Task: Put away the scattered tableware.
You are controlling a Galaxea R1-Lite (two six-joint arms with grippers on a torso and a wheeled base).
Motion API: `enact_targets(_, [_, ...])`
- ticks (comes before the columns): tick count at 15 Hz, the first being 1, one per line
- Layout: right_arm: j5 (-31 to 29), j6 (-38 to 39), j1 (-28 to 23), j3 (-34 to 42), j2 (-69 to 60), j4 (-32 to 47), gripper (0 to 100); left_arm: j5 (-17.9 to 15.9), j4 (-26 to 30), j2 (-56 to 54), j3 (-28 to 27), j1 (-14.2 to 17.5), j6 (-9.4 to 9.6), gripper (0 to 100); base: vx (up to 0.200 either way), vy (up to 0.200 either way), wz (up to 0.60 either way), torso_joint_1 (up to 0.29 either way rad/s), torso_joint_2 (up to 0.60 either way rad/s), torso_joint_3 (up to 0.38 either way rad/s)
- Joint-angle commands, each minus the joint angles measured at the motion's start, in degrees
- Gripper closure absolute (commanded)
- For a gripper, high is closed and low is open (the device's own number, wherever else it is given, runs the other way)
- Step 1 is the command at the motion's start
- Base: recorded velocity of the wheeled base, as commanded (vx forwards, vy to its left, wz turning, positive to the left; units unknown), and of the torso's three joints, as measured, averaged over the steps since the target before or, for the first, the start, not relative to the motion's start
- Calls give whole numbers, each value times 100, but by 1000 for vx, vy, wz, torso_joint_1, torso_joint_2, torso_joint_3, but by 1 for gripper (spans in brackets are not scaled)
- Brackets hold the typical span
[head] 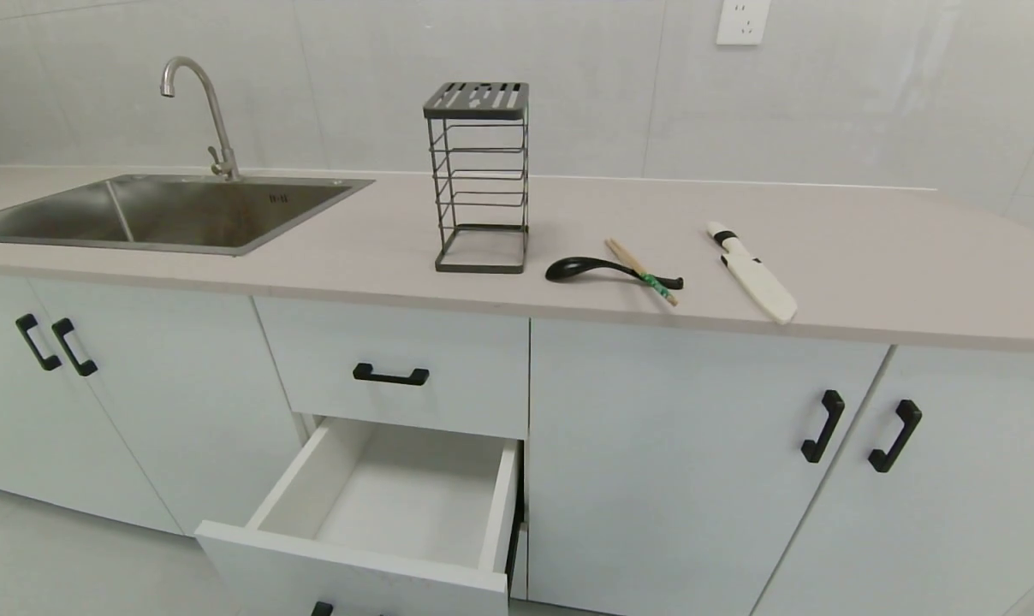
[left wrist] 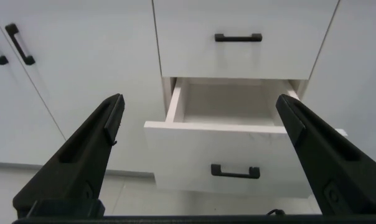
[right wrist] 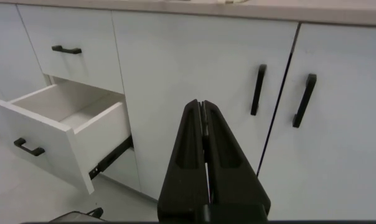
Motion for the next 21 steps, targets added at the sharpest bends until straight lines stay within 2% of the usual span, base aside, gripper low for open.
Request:
enact_targets(1, [3,8,-2,0,5,-4,100,1,1,0,1,0,-3,0,0,0,0,261,-456,-281])
enact_targets(7, [12,17,7,0,5,-4,100,-8,1,0,1,0,6,0,0,0,0,201,-445,-259])
enact_targets(18, [12,-53,-2,0,5,-4,100,-16,1,0,1,0,-11,0,0,0,0,75,-159,-89])
enact_targets(21, [12,-44,-2,0,5,-4,100,-16,1,0,1,0,-11,0,0,0,600,15,-32,-22])
